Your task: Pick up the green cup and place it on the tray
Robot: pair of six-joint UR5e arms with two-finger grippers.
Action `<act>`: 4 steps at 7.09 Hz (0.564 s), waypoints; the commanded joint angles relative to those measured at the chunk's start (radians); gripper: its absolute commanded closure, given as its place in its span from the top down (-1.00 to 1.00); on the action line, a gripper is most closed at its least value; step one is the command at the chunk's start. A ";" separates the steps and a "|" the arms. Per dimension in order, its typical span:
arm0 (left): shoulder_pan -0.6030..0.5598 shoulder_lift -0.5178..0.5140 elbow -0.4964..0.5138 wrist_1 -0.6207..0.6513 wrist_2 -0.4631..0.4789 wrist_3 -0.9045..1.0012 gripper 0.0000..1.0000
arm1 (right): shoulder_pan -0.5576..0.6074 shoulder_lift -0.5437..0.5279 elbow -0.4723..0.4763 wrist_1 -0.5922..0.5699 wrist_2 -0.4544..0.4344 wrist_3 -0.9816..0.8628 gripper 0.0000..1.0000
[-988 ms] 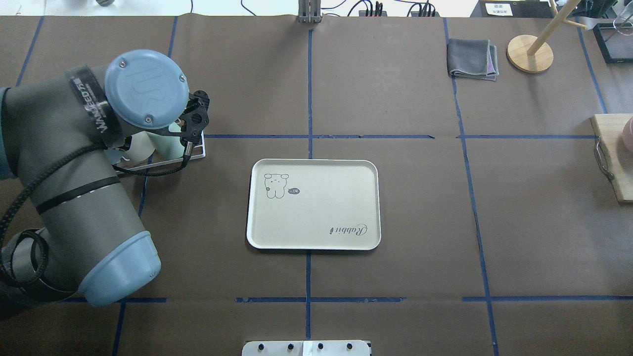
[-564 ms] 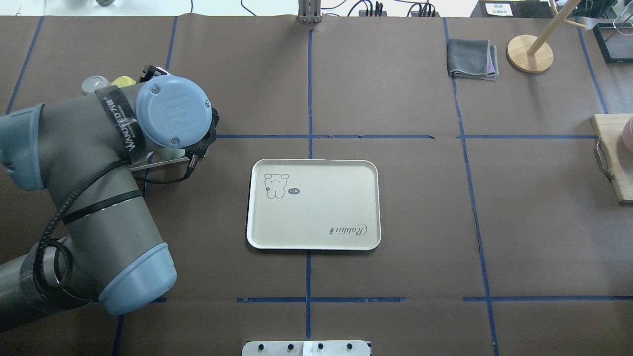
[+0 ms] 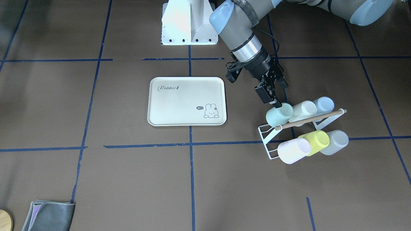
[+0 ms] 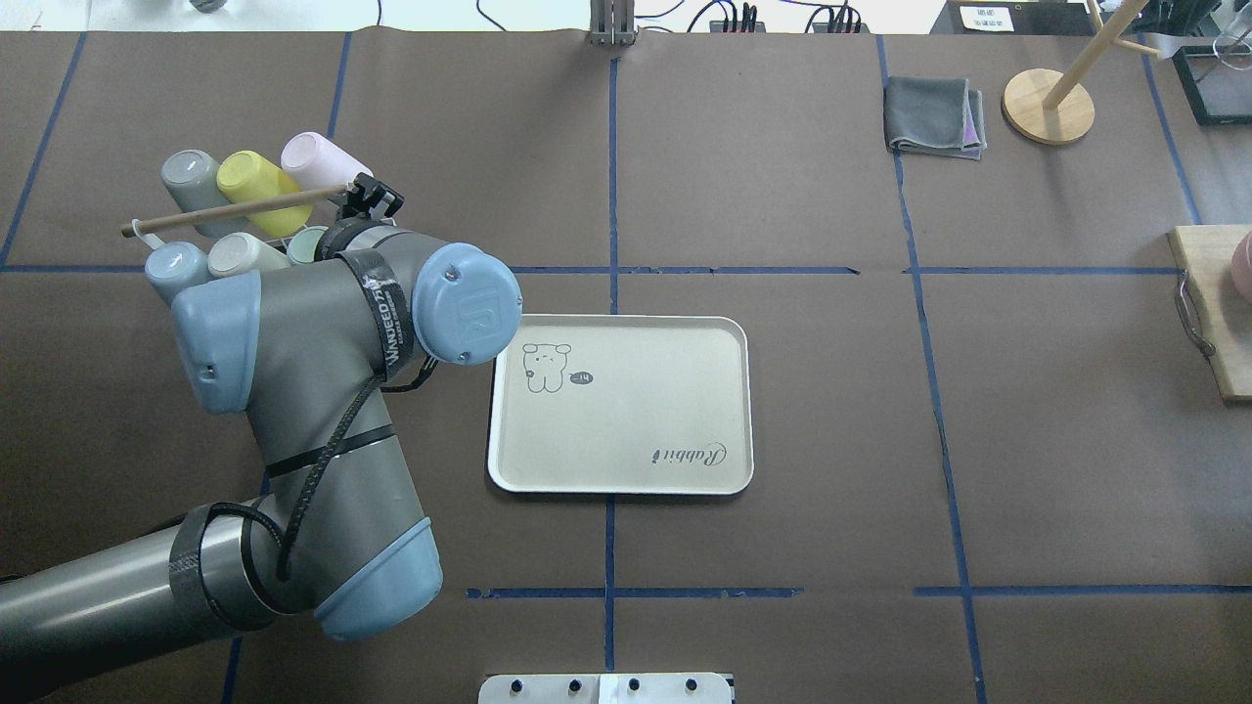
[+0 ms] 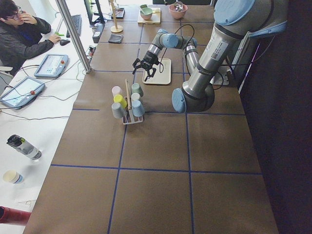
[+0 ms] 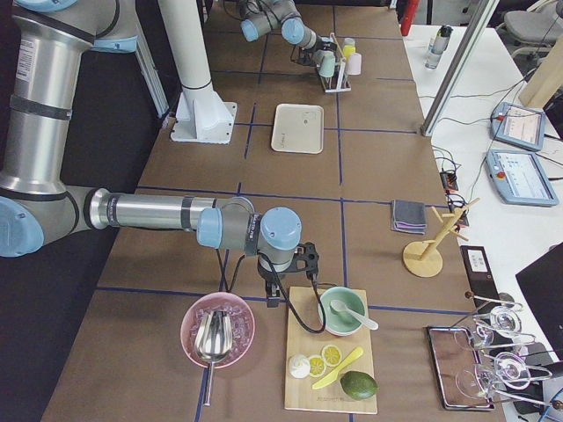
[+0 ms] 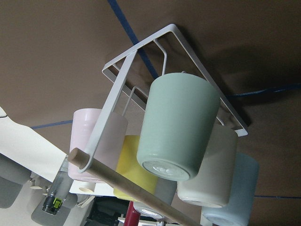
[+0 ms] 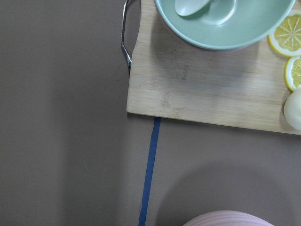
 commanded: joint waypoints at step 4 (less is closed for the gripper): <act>0.033 0.009 0.175 -0.100 0.067 0.004 1.00 | 0.000 -0.001 -0.026 0.000 0.002 -0.002 0.99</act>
